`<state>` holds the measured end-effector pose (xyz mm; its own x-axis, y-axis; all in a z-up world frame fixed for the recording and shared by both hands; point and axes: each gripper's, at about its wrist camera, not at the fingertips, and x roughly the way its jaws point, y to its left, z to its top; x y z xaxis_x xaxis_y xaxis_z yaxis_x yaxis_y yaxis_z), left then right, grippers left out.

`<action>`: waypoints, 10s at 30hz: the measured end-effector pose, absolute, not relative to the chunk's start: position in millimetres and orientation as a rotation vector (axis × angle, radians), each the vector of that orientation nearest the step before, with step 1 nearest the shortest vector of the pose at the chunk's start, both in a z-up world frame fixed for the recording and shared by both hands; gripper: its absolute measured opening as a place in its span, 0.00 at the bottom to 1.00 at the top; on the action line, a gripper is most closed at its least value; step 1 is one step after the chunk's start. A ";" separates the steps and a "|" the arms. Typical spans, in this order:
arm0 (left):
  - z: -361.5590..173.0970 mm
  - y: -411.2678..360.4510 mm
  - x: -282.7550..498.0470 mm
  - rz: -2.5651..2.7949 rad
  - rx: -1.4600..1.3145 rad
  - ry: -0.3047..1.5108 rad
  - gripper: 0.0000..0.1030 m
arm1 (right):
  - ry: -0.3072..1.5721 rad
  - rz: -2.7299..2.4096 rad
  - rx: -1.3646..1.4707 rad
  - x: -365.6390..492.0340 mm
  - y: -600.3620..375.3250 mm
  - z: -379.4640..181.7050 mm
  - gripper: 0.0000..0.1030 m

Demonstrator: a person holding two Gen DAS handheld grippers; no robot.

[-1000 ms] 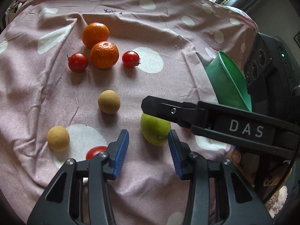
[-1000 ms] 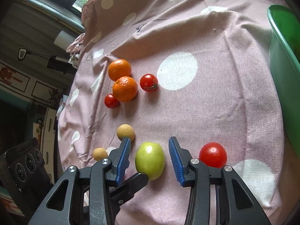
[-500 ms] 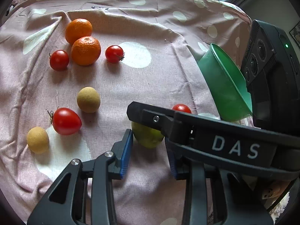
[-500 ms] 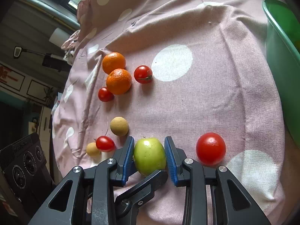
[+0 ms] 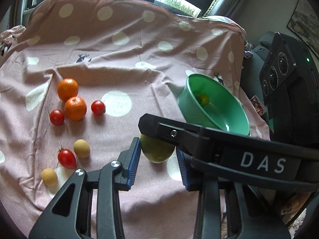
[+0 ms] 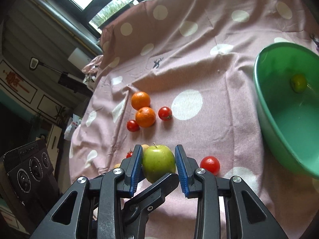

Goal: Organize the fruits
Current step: 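Lift the larger green apple with the right gripper and carry it over the bowl, then open the right gripper to release the apple into the bowl and withdraw, then move the right gripper to an orange and close on it, then lift the orange with the right gripper and carry it toward the bowl, then lower the orange into the green bowl and open the right gripper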

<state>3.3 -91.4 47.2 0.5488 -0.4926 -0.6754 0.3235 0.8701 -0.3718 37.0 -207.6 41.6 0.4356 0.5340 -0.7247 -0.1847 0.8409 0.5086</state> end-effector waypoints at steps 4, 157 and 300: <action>68.0 -110.7 -1.9 -0.513 -0.163 0.809 0.35 | 0.950 0.457 0.403 28.5 -226.7 63.2 0.35; 35.9 80.9 -7.4 -0.110 -0.419 0.873 0.45 | 1.131 0.324 0.148 101.1 -96.6 -1.3 0.44; 47.6 -273.9 35.9 -0.817 -0.027 0.939 0.35 | 0.909 0.033 0.605 16.8 -390.6 49.7 0.43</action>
